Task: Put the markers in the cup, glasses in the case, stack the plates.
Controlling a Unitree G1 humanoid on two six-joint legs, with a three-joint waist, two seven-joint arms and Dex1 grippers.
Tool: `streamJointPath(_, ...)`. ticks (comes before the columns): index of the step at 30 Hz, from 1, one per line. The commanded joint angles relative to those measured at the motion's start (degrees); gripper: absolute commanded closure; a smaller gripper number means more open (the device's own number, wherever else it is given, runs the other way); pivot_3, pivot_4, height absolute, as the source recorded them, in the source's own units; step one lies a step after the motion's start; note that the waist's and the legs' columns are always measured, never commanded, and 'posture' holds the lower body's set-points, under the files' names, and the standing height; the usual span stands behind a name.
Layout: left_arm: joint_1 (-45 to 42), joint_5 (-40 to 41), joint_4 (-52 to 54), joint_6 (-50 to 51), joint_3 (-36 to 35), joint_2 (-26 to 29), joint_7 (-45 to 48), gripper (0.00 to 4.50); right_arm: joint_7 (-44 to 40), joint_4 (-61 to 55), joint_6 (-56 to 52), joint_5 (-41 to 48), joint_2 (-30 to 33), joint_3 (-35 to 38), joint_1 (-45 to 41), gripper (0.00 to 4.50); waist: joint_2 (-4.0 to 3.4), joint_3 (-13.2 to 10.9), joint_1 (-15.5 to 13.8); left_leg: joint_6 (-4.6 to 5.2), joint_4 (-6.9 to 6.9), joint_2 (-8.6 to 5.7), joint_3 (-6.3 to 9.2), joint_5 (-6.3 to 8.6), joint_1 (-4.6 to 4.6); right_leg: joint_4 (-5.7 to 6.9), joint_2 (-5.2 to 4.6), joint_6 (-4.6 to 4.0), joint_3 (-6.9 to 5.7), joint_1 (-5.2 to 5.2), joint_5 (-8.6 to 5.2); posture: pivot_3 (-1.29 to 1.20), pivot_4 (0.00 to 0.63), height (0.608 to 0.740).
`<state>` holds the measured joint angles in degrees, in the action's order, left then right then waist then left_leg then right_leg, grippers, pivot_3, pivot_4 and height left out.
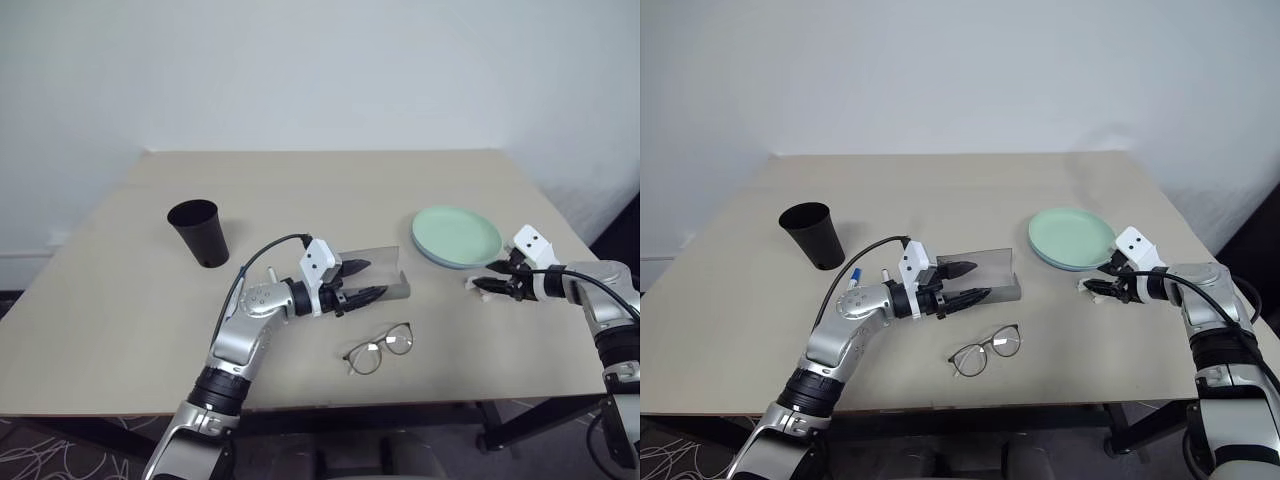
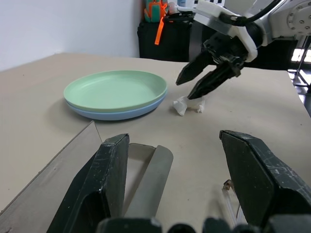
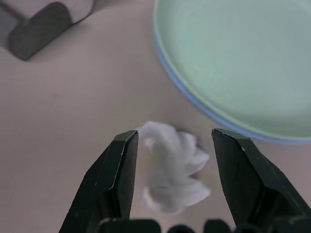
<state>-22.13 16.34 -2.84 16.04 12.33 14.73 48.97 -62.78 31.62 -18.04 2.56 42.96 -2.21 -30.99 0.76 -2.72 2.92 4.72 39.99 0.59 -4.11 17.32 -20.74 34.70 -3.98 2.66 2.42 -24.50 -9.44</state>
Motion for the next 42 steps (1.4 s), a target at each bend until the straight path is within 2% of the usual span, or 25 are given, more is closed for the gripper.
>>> streamJointPath(1,-1.41,-0.11,0.97,-1.13,0.0,-0.21,0.37,1.36,-0.56,-3.07,-1.42,0.84,1.33,0.41,0.06,1.89,0.0,0.0,-0.08,0.0,0.0,0.0,0.0,0.0,-0.01,0.0,-0.01,0.0,0.0,-0.01,0.0,0.0,0.0,0.732)
streamJointPath(13,-1.43,-0.02,1.36,-0.73,0.01,-0.2,0.56,1.36,5.57,3.86,0.93,-3.66,-0.44,-2.92,-2.23,1.89,0.0,0.0,-0.15,0.0,0.01,-0.04,-0.02,0.0,-0.02,-0.01,-0.01,0.0,0.01,-0.01,0.0,0.0,0.0,0.732)
streamJointPath(16,-1.23,0.02,1.6,-0.58,-0.05,-0.06,0.49,1.36,5.77,4.3,0.55,-3.66,-0.38,-3.07,-2.59,2.45,0.0,-0.01,-0.15,0.0,0.01,-0.04,-0.02,0.0,-0.02,-0.02,-0.01,0.0,0.01,-0.01,0.0,0.0,0.0,0.732)
streamJointPath(22,-1.09,0.09,1.86,-0.37,-0.09,0.05,0.42,1.36,5.37,3.91,0.47,-3.33,-0.03,-2.94,-2.83,4.46,0.0,0.0,-0.15,0.0,0.02,-0.04,-0.01,0.0,-0.01,0.0,0.0,0.0,0.01,-0.01,0.0,0.0,0.0,0.732)
streamJointPath(31,-1.07,0.17,1.71,-0.43,-0.1,0.07,0.57,1.36,0.56,-2.37,4.78,1.29,1.54,0.3,-1.96,4.46,0.0,0.0,-0.14,0.0,0.02,-0.04,-0.01,0.0,-0.02,-0.01,0.0,0.0,0.01,-0.01,0.0,0.0,0.0,0.732)
streamJointPath(35,-1.11,0.12,1.55,-0.51,-0.03,-0.04,0.56,1.36,5.65,0.34,7.65,0.54,0.02,1.72,-5.48,4.46,0.0,-0.01,-0.13,0.0,0.02,-0.03,-0.02,0.0,0.0,0.0,0.01,0.0,0.0,0.0,0.0,0.0,0.0,0.732)
streamJointPath(42,-1.45,-0.06,0.89,-0.76,0.09,-0.29,0.57,1.36,15.7,16.83,13.71,-4.97,-4.91,-1.05,-14.85,4.46,0.0,-0.01,0.05,0.0,0.06,-0.02,-0.05,0.0,0.0,0.0,0.0,-0.01,0.01,0.0,0.01,0.0,0.0,0.732)
